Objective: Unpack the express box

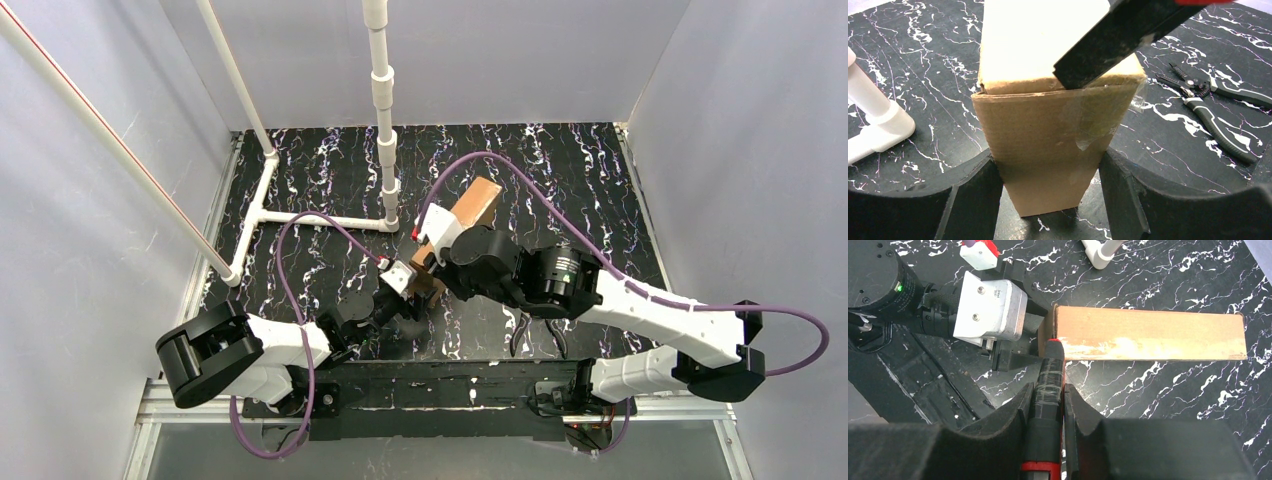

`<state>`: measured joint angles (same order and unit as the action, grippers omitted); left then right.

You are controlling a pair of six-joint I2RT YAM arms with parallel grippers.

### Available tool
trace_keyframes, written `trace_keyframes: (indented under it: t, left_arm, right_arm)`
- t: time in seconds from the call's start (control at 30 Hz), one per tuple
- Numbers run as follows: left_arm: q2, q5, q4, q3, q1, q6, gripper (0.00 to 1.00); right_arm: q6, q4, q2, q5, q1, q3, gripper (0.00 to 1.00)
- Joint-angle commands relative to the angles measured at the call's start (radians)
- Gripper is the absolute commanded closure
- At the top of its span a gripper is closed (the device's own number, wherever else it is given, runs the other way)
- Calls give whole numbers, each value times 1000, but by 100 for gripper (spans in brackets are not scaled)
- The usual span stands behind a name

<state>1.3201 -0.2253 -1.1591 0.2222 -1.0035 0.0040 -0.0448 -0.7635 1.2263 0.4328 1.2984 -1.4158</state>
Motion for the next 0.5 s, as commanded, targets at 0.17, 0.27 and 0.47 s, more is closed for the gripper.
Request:
trace_keyframes:
  t: [0.17,0.27,0.47]
  left_arm:
    - [-29,-22,-34,-16,-3,17,69]
    - [-28,-19,-34,-15,-3,14,69]
    - [-30,-25,-34,-19,-3,19,69]
  right_arm:
    - [-70,-153,86,62,8,-74,99]
    - [-80,-182,96,87,10,-110,99]
    - [-98,-269,79,98,20,-157,99]
